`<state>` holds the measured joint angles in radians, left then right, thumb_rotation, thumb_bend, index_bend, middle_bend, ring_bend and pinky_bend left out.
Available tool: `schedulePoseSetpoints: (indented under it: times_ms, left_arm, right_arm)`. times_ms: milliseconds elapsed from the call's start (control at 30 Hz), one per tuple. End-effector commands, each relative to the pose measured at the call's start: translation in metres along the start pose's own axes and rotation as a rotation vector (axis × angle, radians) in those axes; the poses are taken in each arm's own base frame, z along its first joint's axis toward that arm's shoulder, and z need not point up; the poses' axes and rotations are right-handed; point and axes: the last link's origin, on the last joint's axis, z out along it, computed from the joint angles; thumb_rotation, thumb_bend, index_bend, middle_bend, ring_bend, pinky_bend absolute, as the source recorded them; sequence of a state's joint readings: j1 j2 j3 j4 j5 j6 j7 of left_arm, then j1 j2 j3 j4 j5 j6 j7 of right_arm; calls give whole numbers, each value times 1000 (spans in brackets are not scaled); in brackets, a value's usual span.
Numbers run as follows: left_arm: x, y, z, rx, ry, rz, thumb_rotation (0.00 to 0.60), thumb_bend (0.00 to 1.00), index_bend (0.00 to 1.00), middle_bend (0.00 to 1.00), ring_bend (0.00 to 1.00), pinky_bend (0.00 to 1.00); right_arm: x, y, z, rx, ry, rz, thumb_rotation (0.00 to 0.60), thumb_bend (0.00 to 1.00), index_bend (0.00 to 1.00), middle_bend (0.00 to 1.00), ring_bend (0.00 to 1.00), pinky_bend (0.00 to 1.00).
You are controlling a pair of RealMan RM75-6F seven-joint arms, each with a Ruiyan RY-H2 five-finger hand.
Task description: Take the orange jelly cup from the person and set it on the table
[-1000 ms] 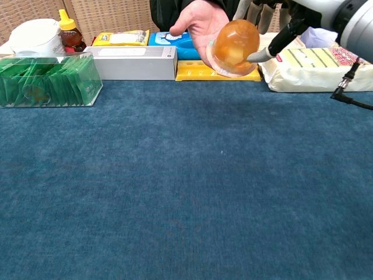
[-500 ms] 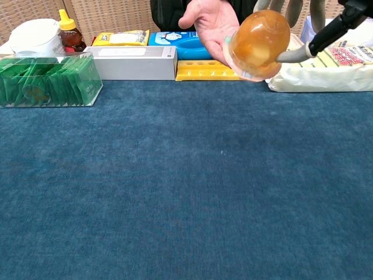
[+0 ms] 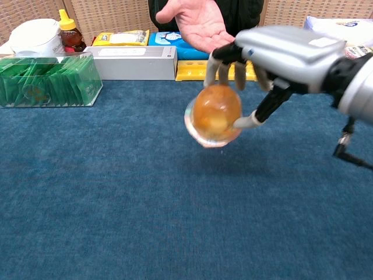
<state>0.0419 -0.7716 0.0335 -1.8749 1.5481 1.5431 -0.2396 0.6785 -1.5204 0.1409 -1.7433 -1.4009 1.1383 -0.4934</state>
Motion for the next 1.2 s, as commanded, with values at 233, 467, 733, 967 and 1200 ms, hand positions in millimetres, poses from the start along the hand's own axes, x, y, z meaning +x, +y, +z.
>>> schedulePoseSetpoints:
  times_ms: [233,467,733,967,1200]
  left_arm:
    - [3,-4,0,0,-2,-12,600,59,0,0,0,0]
    - [4,-6,1,-2,-2,-19,600,59,0,0,0,0]
    - [3,-4,-1,-5,-1,-14,600,59,0,0,0,0]
    - [2,-2,-3,-12,1,-6,600,60,0,0,0,0]
    - [-1,2,-7,-25,3,14,600,59,0,0,0,0]
  right_arm:
    - [-34,-11,30,-52,-64,-21,600,367,515,497,454,600]
    - [-30,0,20,-49,-118,23,600,298,145,197,174,449]
    - [-5,21,-8,-65,-61,25,600,297,140,175,152,427]
    - [10,54,-64,-104,-20,44,600,296,140,175,151,425]
    - [24,96,-124,-191,11,18,600,197,135,151,116,268]
